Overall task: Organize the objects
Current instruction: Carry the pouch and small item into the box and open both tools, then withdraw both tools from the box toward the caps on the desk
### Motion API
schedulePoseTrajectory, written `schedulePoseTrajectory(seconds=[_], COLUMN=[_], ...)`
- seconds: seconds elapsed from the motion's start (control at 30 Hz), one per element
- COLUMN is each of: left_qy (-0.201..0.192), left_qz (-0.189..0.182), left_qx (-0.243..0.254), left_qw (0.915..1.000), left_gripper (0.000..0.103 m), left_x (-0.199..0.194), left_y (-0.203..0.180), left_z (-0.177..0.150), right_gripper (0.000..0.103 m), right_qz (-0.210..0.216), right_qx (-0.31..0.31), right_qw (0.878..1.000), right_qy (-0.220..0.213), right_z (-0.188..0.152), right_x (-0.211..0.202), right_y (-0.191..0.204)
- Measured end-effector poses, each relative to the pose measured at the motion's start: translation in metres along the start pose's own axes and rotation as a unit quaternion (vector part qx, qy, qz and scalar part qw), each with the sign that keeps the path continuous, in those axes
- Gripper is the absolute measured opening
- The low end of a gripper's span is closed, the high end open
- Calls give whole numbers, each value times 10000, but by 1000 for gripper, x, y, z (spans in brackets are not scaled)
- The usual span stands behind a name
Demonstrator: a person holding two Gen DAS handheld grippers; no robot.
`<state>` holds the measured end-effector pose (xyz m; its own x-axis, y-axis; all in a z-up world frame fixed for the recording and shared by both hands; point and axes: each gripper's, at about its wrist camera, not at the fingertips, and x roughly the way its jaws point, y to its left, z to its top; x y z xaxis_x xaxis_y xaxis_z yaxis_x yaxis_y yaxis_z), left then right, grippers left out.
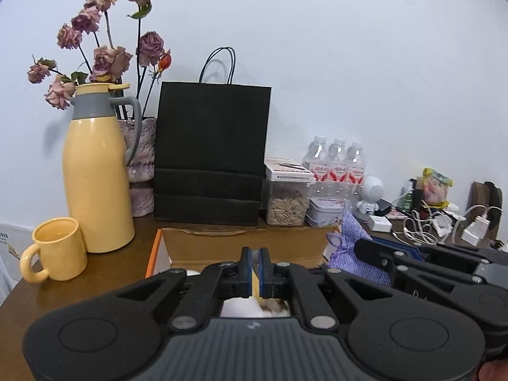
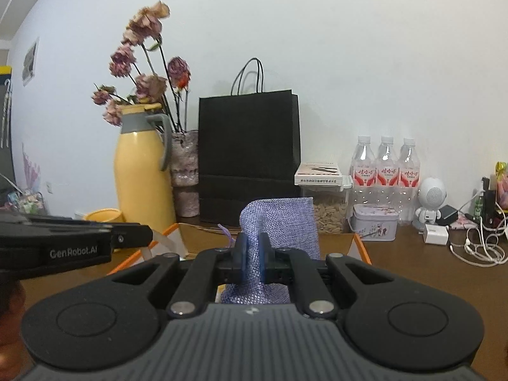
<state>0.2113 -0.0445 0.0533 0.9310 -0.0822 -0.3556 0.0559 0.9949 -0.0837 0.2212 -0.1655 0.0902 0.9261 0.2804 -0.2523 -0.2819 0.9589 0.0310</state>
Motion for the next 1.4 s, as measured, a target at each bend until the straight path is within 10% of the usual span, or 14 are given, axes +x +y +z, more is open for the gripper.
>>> schedulePoseTrajectory(seconds=[0.63, 0.7, 0.77, 0.83, 0.87, 0.97, 1.4], left_qy=[552, 618, 678, 728, 704, 640, 554], left_qz=[205, 302, 420, 525, 612, 739, 690], left_qx=[-50, -78, -78, -98, -96, -130, -153], left_qw=[9983, 9976, 9968, 9959, 9956, 9951, 9960], left_gripper=[4, 13, 32, 87, 94, 99, 101], left_x=[101, 105, 108, 110, 110, 108, 101], left_y=[20, 22, 23, 25, 26, 29, 29], left_z=[5, 3, 1, 0, 0, 1, 0], right_gripper=[11, 18, 57, 79, 81, 103, 103], right_qz=[61, 91, 101, 57, 49, 87, 82], right_qx=[81, 108, 116, 65, 19, 35, 77], right_qw=[9977, 9968, 9957, 9954, 9953, 9945, 9953], right_qy=[671, 792, 916, 955, 968, 1041, 963], right_z=[-12, -14, -17, -19, -20, -20, -17], right_x=[99, 102, 105, 105, 104, 103, 97], right_y=[-25, -27, -27, -27, -25, -26, -27])
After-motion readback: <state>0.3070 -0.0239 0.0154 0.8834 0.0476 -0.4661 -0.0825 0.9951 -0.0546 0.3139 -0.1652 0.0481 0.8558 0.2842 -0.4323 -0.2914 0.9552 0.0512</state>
